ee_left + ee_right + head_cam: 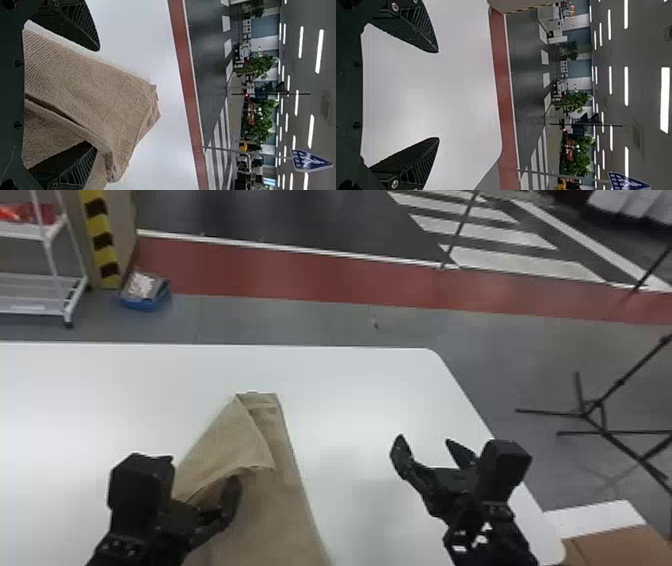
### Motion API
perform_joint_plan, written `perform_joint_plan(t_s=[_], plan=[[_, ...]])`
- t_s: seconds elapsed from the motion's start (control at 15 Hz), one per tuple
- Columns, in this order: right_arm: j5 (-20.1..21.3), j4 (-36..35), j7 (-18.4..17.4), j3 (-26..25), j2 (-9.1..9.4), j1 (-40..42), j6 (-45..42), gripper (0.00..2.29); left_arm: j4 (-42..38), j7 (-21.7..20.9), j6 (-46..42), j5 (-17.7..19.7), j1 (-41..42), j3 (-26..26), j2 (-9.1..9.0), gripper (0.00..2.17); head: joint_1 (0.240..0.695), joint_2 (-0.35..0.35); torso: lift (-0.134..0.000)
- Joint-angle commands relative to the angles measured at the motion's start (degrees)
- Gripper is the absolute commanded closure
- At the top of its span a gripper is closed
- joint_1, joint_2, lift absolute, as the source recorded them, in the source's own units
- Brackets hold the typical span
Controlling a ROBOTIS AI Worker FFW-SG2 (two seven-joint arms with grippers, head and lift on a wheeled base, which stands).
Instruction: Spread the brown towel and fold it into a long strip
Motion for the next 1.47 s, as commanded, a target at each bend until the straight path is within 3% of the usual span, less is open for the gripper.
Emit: perform_joint_plan(t_s=[0.0,0.2,0.6,1.0,1.07,1.2,1.27,1.4], plan=[[-0.41,-0.57,-0.01,-1.62,-0.32,0.67,0.47,0.10,-0.70,-0.05,-0.93,0.07,0.67,-0.75,0.08,0.07,0.695,-0.318,-0.117],[-0.68,-1.36,-0.01,-2.06,-0.41,1.19,1.00,0.10,-2.72,-1.02,-0.75,1.92,2.87,-4.18,0.08,0.07,0.695,-0.350,-0.117],[-2.08,-3.03,-0.01,-2.24,-0.59,1.81,3.46,0.10,0.71,1.88,-2.16,0.33,1.11,-9.63,-0.45,0.07,0.695,-0.350,-0.117],[-4.54,-2.41,0.34,-5.14,-1.03,1.90,5.04,0.10,10.81,5.84,-9.37,-2.22,-4.86,-12.18,-0.97,0.09,0.695,-0.350,-0.117],[-6.04,-1.98,1.30,-5.75,-1.29,1.90,5.22,0.10,12.13,5.84,-9.37,-2.22,-5.48,-12.00,-1.06,0.10,0.695,-0.350,-0.117],[-8.15,0.13,9.21,-7.86,-1.47,1.90,2.58,0.13,14.42,5.57,-9.89,-1.69,-6.53,-11.65,-1.24,0.16,0.695,-0.350,-0.117],[-7.80,0.84,11.32,-8.04,-1.47,1.81,0.83,0.13,14.94,5.31,-11.30,-1.16,-6.80,-11.39,-1.24,0.18,0.695,-0.350,-0.117],[-7.18,1.89,11.41,-7.86,-1.38,1.19,0.83,0.13,15.73,4.78,-11.83,-0.46,-7.24,-11.04,-1.24,0.26,0.695,-0.350,-0.117]])
